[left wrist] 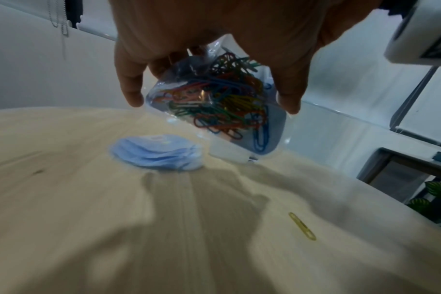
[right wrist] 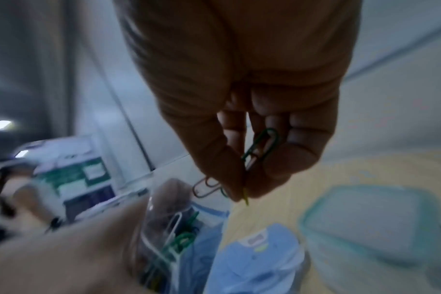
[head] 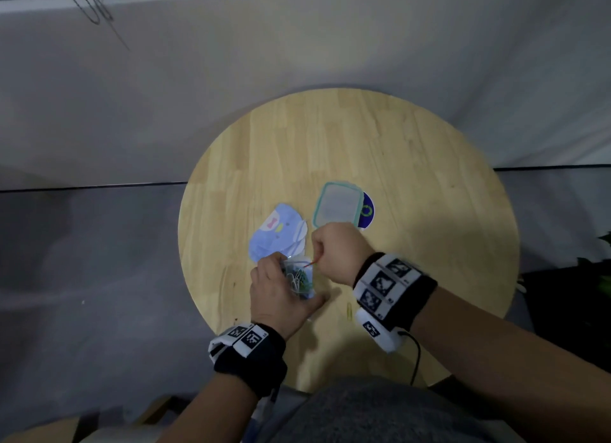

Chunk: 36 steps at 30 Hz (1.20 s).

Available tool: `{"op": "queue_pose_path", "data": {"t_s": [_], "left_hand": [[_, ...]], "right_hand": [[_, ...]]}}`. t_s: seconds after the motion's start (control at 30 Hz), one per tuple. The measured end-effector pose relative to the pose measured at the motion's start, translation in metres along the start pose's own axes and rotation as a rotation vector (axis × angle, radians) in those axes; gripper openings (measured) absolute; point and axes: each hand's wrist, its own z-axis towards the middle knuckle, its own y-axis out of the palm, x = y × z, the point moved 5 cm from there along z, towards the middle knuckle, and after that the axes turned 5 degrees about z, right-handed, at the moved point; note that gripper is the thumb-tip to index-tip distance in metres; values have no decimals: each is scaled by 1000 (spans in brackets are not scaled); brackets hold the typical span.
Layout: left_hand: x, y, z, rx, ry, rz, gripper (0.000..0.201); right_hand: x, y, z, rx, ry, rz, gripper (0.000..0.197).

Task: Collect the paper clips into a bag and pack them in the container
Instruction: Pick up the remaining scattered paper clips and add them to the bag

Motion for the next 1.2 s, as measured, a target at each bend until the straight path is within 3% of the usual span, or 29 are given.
{"op": "queue_pose_path", "data": {"t_s": [0.1,0.2,0.3,0.5,0.67,0.73,0.77,0.87,0.93,1.2], "left_hand": [[13,1,5,21,8,-11,87],[25,2,7,29,22,-40,85],[29,4,7,13,3,-82,86],[28,10,8,33,32,-106,92],[24,11,7,39,34,-100,92],[22,11,7,36,33,-98,92],[20,11,6,36,30,-99,91],[15,8,5,43,31,-99,88],[10,5,4,53,34,-96,87],[-5,-5,0,71,17,-63,86]], "right_hand": [[-9,7,-1,-70,48,-198,21],[-17,8,-2,-79,66,-201,30],[-24,2,-3,-87,43,-131,11],[-5,-12,-8,-64,17,220,22],[29,-26,-7,141,63,527,20],[56,-21,-6,244,104,430,17],[68,-11,-6,206,105,287,18],[93,47,-14,-199,64,-194,27],[102,79,-24,-373,-44,-331,37],[113,105,-22,-450,-176,-546,29]]}}
